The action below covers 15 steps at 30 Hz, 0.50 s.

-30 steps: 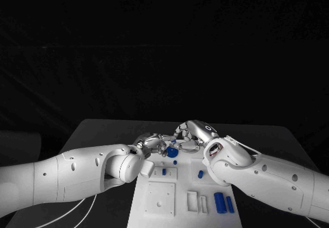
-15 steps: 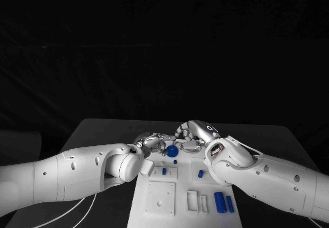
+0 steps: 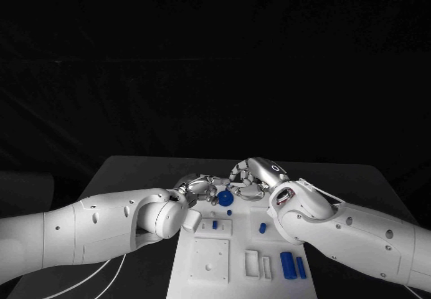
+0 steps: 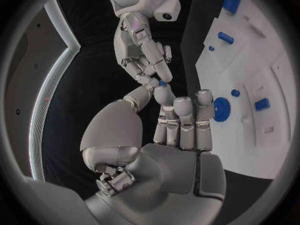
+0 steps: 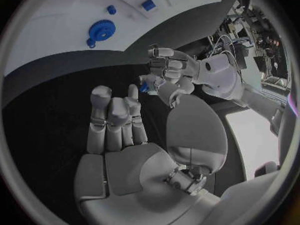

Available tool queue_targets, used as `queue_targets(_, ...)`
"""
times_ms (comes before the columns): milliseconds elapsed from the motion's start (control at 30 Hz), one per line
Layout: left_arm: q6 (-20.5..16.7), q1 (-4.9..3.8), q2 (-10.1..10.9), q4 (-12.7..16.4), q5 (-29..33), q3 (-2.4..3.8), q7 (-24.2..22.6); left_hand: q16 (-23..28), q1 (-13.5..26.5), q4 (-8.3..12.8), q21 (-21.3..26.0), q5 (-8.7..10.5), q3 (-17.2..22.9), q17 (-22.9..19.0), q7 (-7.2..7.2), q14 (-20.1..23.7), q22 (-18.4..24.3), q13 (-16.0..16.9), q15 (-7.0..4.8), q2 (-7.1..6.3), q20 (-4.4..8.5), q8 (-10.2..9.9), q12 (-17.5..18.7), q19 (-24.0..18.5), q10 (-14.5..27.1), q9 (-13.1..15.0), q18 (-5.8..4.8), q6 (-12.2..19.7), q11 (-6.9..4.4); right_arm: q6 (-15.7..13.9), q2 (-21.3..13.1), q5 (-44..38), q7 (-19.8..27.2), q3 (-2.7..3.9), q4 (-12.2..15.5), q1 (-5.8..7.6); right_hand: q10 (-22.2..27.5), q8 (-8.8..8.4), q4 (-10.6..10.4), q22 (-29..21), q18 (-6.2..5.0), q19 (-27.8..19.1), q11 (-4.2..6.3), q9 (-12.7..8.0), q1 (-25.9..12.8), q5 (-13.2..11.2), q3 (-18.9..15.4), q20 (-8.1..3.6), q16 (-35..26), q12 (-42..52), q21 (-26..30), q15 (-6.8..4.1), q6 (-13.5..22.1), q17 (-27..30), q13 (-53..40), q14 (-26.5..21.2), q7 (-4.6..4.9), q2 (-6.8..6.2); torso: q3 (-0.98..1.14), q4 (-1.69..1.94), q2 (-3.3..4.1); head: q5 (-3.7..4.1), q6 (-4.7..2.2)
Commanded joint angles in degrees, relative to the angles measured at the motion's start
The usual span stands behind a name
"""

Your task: Assemble the parts on the task board

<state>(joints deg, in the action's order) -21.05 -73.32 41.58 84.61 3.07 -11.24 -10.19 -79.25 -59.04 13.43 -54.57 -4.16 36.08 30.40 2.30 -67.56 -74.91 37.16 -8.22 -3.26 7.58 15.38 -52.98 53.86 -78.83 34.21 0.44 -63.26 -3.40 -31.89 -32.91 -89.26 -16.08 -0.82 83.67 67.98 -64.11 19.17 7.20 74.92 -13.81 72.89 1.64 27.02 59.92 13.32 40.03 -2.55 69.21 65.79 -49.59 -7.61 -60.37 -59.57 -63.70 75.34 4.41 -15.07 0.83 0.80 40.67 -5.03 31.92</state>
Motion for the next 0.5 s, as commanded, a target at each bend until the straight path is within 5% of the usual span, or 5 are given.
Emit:
queue_targets(33, 1.83, 0.03, -0.04, 0.16, -0.72, -0.04, 0.48, -0.30, -0.11, -0.14, -0.28, -0.20, 0.06, 0.02, -0.02, -1.00, -1.27, 0.04, -2.07, 0.25, 7.23, 0.40, -0.27, -0.31, -0.49, 0.32, 0.53, -0.39, -0.82, 0.78, -0.16, 1.34, 2.45, 0.08, -0.34, 0.05, -0.20, -0.43, 0.11, 1.00, -1.19, 0.19, 0.07, -0.01, 0.15, -0.32, -0.04, 0.19, -0.27, -0.39, -0.25, -0.23, -0.32, -0.02, -0.06, 0.06, 0.25, -0.45, 0.00, 0.00, 0.01, 0.01, -0.01)
queue_targets(500, 2.12, 0.03, -0.02, 0.09, -1.15, -0.05, 1.45, -0.48, 0.86, -0.84, -0.53, 1.11, -0.37, -0.10, -0.02, -0.79, -1.23, -0.04, -2.05, 0.68, 7.23, 0.47, -0.59, -0.51, -0.19, 0.12, 0.43, -0.42, -0.82, -0.10, -0.30, 4.06, 7.60, 0.07, -0.31, 0.05, 2.52, -2.32, 4.71, 1.02, -1.19, -1.90, -1.32, -0.38, -0.52, -2.01, -5.90, 0.29, -2.09, -1.74, 0.40, 1.06, 3.78, 0.50, 0.32, -1.18, 1.70, -1.13, -0.01, 0.00, 0.01, 0.01, -0.06)
